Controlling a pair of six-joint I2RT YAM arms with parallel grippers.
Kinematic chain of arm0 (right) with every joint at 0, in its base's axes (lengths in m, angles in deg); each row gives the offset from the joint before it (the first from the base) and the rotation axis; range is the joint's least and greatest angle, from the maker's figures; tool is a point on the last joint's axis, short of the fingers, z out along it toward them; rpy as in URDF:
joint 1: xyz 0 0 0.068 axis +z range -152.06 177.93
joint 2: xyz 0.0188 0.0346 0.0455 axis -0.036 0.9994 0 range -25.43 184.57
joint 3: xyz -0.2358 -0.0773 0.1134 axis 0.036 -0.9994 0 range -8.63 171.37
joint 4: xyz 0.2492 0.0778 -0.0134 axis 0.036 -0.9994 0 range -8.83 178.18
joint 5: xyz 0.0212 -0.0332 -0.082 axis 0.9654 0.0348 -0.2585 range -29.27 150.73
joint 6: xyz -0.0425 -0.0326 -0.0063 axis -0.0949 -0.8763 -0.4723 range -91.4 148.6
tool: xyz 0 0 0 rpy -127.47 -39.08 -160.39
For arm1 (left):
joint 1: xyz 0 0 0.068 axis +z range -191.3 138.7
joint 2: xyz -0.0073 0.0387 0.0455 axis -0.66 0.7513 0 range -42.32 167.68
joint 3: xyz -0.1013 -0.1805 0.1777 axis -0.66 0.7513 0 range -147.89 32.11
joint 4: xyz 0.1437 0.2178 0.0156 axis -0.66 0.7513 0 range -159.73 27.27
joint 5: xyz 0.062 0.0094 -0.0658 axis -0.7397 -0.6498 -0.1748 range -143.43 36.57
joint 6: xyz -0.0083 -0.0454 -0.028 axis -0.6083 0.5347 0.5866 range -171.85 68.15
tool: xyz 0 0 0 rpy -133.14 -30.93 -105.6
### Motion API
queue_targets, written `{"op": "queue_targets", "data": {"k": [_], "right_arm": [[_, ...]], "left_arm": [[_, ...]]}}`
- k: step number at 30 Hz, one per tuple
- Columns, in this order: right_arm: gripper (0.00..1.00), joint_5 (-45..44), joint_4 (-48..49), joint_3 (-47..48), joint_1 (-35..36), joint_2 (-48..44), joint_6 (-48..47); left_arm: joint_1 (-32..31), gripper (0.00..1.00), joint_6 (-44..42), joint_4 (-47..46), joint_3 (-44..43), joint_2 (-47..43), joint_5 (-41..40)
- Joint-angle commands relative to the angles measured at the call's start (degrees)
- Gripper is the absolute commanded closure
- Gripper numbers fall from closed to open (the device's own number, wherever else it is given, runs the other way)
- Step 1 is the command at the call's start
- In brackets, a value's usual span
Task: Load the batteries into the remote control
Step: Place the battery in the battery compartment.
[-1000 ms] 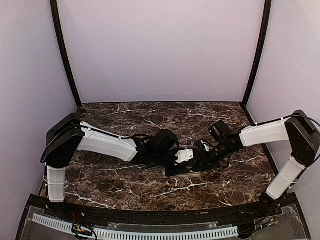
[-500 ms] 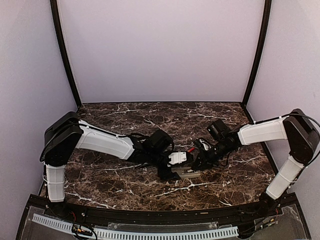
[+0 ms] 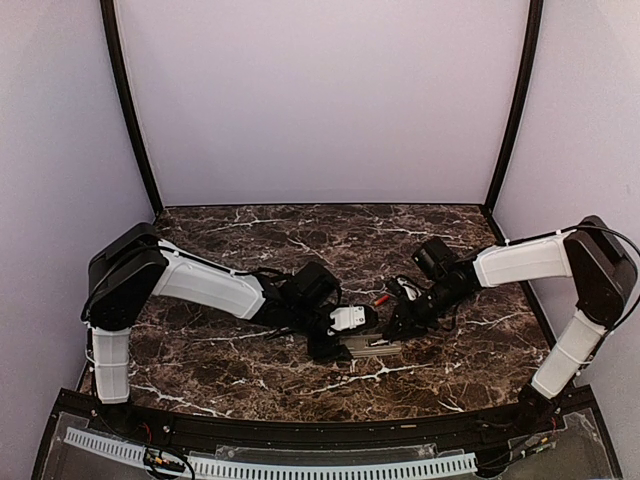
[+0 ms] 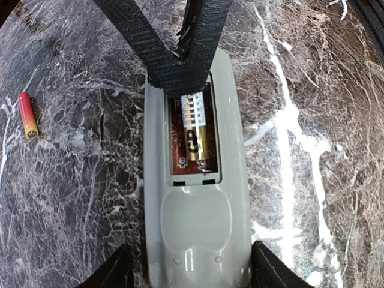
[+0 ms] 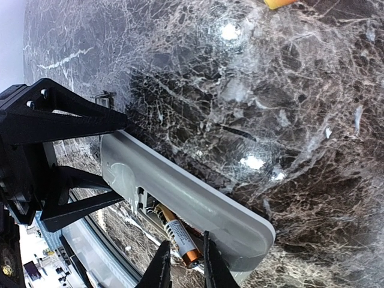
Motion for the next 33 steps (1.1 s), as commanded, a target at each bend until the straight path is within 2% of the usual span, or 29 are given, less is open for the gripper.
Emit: {"op": "queue_targets", "data": {"k": [1,15,23,33], "right_arm": [[0.81,-1.19,-0.91,0.99,0.00,0.60,-1.09],[0.69,-6.15,-4.37,0.84,1.50,-1.99,-0.86],[0.75,-7.41,-5.15,1.31,1.99,-2.44,-0.71],[0.87,-6.58,-3.86,1.85,2.53,-0.49,-0.43]], "left_arm": [[0.21,0.35,-0.30,-0.40,1.10,-1.17,0.38],[0.47,0.38,-0.90,-1.08,1.03,-0.34,-1.19],[0.56,0.40,-0.82,-1.15,1.02,0.10,-0.42],[0.45,0.51,0.01,-3.43,0.89,1.64,1.05]]}}
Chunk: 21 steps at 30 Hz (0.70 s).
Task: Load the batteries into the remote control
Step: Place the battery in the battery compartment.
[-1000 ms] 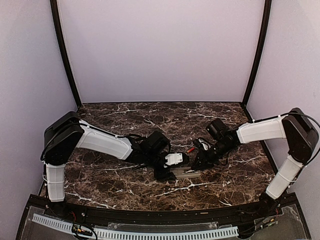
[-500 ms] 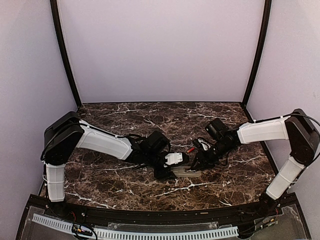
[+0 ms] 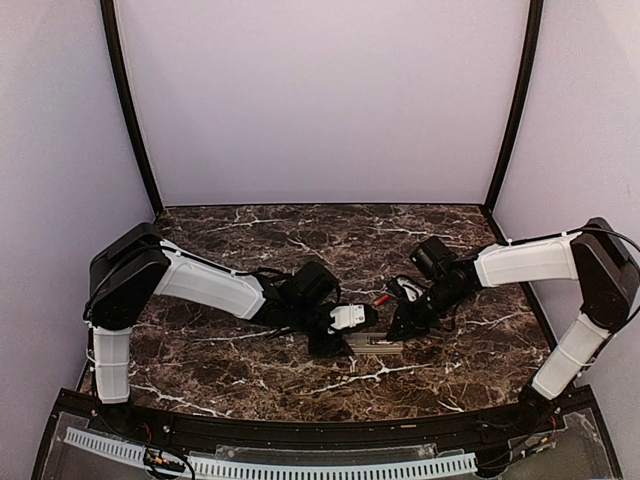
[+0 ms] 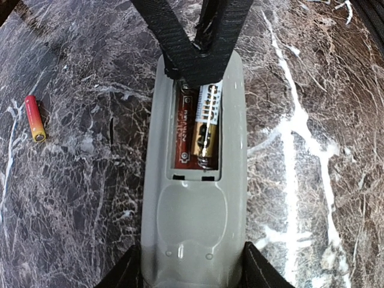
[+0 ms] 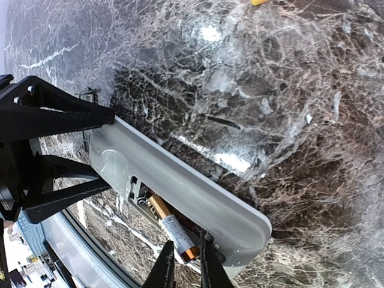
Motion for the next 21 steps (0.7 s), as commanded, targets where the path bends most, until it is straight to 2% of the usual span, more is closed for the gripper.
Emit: {"op": "queue_targets", "data": {"k": [1,9,14,21], "right_arm": [[0.87,-0.64,-0.01,0.86,0.68,1.47,0.01],[0.87,-0.41,1.49,0.62,1.39,2.95,0.61],[0.91,-2.10,1.66,0.48,2.25,3.86,0.99],[0.92,-4.51,1.49,-0.48,3.69,4.07,1.23]], "left_arm": [[0.13,0.52,0.21,-1.49,0.57,1.32,1.43],[0.10,0.62,0.99,-2.18,0.69,2.01,2.93],[-0.05,0.67,1.33,-3.09,1.26,2.03,3.03],[-0.08,0.69,1.60,-3.27,1.62,2.01,3.03]]}}
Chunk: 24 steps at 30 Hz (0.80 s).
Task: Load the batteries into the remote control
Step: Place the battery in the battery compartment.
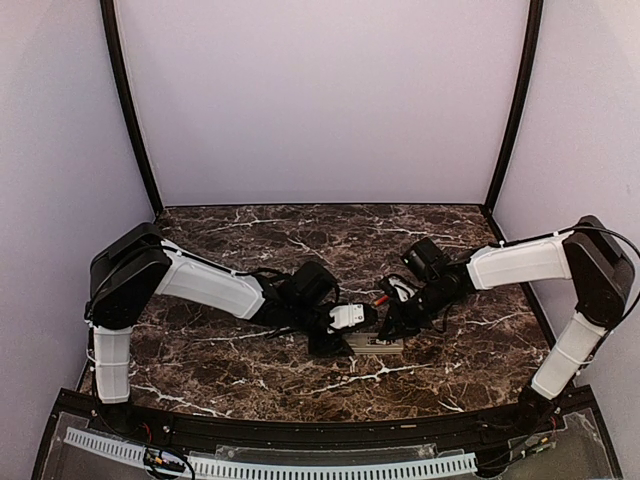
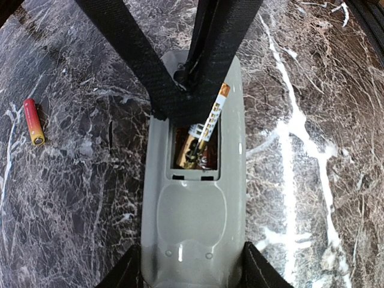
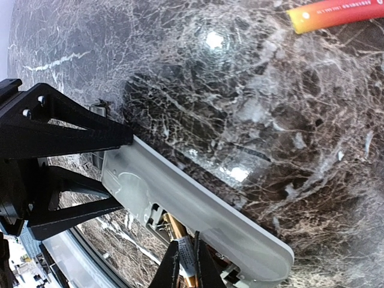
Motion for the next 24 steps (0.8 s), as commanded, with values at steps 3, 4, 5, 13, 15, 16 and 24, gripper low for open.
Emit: {"op": "queue_targets", "data": {"k": [3,4,5,13,15,16,24], "right_arm": [[0.92,-4.27,-3.55,-0.95,1.56,1.70,-1.15],[0.91,-4.30,-4.16,-0.47,1.56,1.70,-2.17],[0.91,-4.32,-4.86,0.10,1.56,1.65,-3.45],[0.82,-3.51,-8.38,4.87,1.55,1.94,-14.24],[0.82,-2.77,-8.47,4.85,1.55,3.29,-15.72],[0.82,-2.30,-8.54,4.92,1.55,3.92,-16.28],[0.84,-3.34,-9.47,6.29,1.64,4.94,-20.07]], "left_arm": [[-0.45,0.70,1.16,-1.78,1.20,1.60,1.01],[-0.49,0.70,0.93,-1.74,1.20,1.60,0.77],[-0.46,0.70,0.73,-1.66,1.20,1.60,0.61],[-0.05,0.70,-3.13,-0.26,1.94,1.45,-2.19],[0.00,0.70,-3.38,-0.06,1.86,1.40,-2.06],[0.00,0.70,-3.36,-0.03,1.72,1.31,-1.80],[0.28,0.69,-3.25,-1.58,1.97,1.34,-1.58]]}}
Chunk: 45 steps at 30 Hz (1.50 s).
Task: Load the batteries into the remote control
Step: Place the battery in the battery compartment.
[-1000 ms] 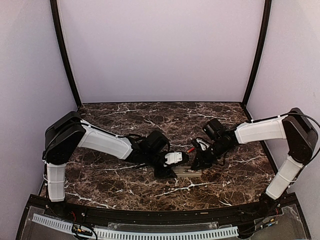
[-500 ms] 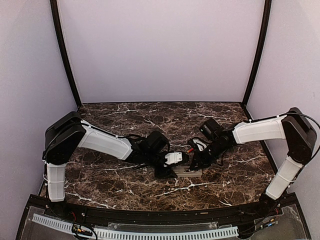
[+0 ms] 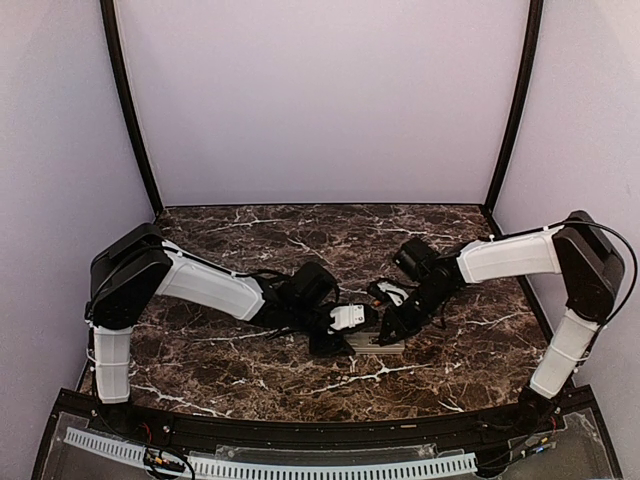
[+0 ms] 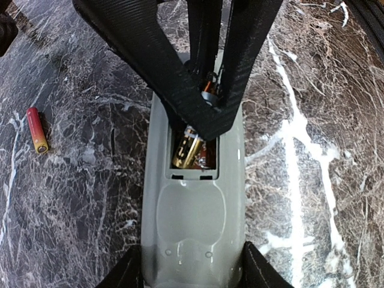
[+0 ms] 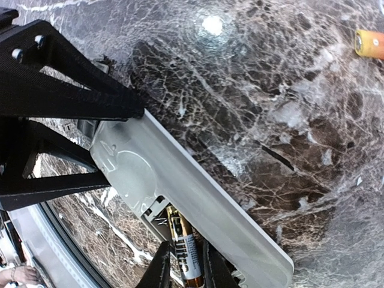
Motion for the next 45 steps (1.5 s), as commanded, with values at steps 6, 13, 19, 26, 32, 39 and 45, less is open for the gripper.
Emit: {"op": "queue_targets", "data": {"k": [6,13,19,26,32,39,45], "right_arm": [[0.94,-0.22,-3.85,3.23,0.39,1.63,-6.66],[0.98,-1.12,-8.44,5.80,0.35,0.28,-7.06],[0.99,0.63,-9.82,6.76,0.40,0.12,-8.85],[1.00,0.34,-12.19,11.41,0.81,2.54,-14.69],[1.00,0.96,-13.10,11.73,1.06,2.43,-20.69],[1.00,-0.26,-11.87,9.22,4.24,2.99,-21.98],[1.00,-2.50,-12.79,11.60,4.88,6.52,-21.55]], "left_arm": [[1.35,0.69,-2.58,1.38,1.12,1.23,-0.83],[2.29,0.69,-4.53,2.65,1.32,1.20,-1.25],[3.39,0.66,-10.96,6.54,1.43,1.06,-0.92],[4.35,0.64,-13.88,8.19,2.21,-0.25,3.72],[5.48,0.63,-12.31,9.27,1.47,-0.29,6.01],[6.10,0.63,-11.99,9.55,1.76,-0.38,7.39],[6.10,0.62,-11.56,8.33,1.80,-0.27,7.84]]}}
